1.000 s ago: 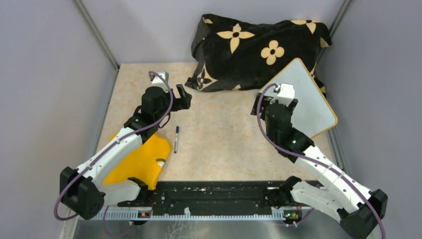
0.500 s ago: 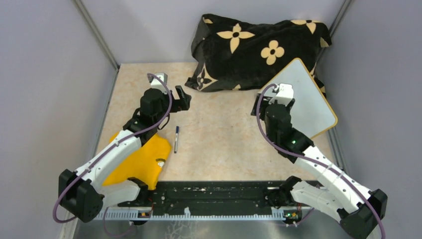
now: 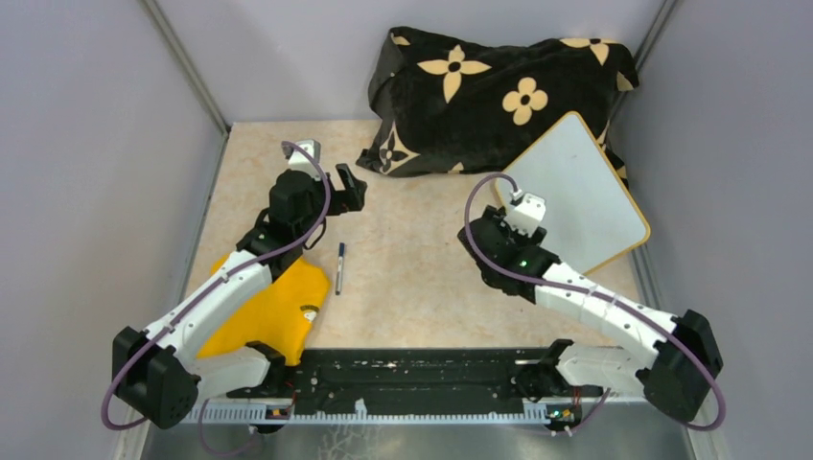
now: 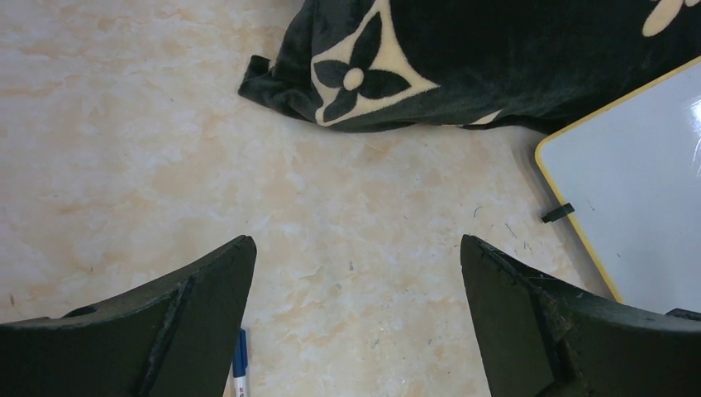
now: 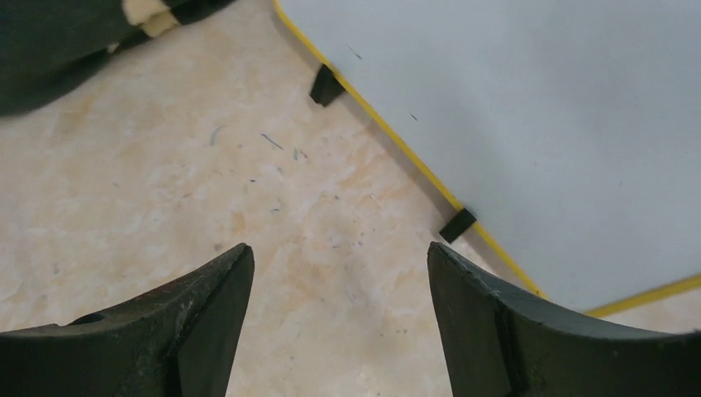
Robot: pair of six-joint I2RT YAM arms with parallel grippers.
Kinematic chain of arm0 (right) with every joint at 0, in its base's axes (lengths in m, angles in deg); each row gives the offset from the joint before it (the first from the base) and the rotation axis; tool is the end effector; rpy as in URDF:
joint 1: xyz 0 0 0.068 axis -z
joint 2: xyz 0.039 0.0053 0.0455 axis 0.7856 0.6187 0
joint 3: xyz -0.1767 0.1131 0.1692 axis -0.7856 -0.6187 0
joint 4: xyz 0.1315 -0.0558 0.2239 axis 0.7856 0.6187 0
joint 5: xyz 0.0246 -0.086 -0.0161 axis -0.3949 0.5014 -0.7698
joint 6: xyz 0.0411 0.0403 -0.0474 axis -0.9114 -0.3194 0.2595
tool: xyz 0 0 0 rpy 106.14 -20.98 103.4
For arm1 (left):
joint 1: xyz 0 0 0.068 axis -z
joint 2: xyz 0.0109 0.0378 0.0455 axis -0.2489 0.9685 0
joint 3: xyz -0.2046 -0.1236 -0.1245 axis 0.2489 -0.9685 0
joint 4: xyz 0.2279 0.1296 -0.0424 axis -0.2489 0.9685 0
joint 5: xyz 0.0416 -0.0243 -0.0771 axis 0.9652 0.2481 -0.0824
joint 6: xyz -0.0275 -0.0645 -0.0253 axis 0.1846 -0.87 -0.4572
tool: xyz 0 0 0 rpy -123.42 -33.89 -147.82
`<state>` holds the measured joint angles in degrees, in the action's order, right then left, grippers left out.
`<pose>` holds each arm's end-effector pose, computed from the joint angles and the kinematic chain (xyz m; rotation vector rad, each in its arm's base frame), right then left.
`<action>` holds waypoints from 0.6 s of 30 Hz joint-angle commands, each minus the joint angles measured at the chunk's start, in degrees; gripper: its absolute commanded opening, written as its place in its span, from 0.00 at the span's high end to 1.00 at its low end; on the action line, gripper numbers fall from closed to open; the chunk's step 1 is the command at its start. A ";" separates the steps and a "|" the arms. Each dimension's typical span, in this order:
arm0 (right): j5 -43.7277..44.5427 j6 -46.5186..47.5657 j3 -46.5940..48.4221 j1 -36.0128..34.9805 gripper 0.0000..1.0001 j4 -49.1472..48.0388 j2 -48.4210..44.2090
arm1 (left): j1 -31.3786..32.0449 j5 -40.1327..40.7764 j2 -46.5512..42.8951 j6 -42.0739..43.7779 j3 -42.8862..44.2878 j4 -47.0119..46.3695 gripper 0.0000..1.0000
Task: Write a sentence on the whiteboard
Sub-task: Move the whiteboard stand to the center of the board.
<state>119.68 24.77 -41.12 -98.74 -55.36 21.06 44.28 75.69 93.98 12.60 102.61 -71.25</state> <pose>0.1930 0.1328 0.2558 0.4486 1.9651 -0.0738 0.2660 -0.1365 0.3120 -0.0171 1.8431 -0.4168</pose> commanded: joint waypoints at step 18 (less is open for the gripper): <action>2.53 -37.91 1.39 4.29 0.33 24.03 15.06 | 0.17 0.86 -0.48 -1.41 1.25 2.27 0.01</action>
<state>123.50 -13.54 -37.58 -97.16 -28.48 35.77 44.28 76.61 93.98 12.03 102.61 -69.39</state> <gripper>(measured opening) 0.685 0.987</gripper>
